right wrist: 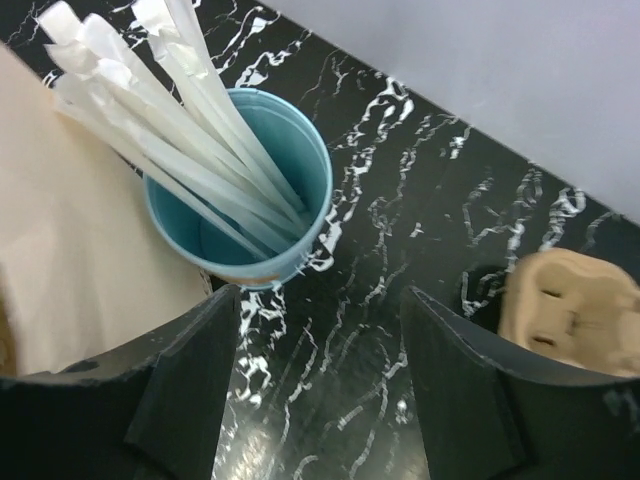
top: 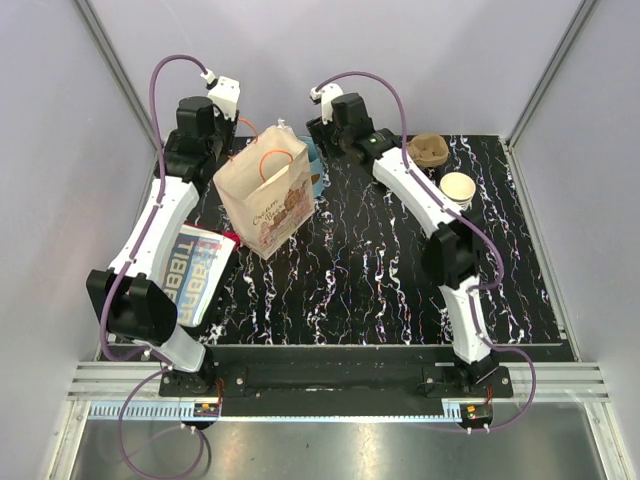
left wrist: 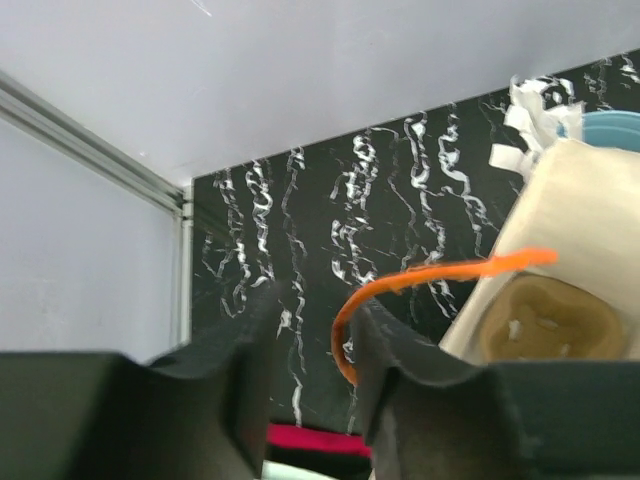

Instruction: Pack the takeout coffee

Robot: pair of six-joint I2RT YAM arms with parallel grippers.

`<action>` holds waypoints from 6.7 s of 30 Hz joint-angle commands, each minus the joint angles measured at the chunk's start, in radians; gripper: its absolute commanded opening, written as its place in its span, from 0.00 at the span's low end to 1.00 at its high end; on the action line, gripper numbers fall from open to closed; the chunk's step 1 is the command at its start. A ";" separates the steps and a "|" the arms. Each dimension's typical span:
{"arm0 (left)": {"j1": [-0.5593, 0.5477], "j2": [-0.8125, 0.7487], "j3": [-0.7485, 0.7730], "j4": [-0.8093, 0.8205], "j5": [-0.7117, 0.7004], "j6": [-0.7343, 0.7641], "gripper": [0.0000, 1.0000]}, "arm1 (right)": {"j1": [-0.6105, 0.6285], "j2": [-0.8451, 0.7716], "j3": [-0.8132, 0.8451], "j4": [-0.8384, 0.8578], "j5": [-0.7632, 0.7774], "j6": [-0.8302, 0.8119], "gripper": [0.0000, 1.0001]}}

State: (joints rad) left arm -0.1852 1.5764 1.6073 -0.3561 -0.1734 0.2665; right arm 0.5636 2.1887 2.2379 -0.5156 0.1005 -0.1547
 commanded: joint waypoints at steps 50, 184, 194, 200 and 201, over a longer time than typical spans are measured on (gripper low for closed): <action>0.009 -0.492 -0.241 0.017 0.094 -0.084 0.84 | -0.031 0.333 0.345 0.006 0.110 0.121 0.11; -0.287 -0.460 -0.294 -0.078 0.402 0.042 0.99 | -0.735 -0.626 -0.693 -0.067 -0.087 0.110 0.79; -0.292 -0.426 -0.546 0.025 0.473 0.051 0.99 | -0.743 -0.500 -0.659 -0.084 -0.217 0.150 0.68; -0.292 -0.453 -0.636 0.114 0.466 0.013 0.99 | -0.743 -0.457 -0.615 -0.116 -0.225 0.173 0.55; -0.290 -0.457 -0.647 0.127 0.463 0.010 0.99 | -0.743 -0.448 -0.612 -0.121 -0.228 0.176 0.53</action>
State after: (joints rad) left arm -0.4763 1.1675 0.9966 -0.3649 0.2665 0.2993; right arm -0.1780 1.7168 1.5658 -0.6197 -0.0940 -0.0154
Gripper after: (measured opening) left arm 0.987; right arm 0.565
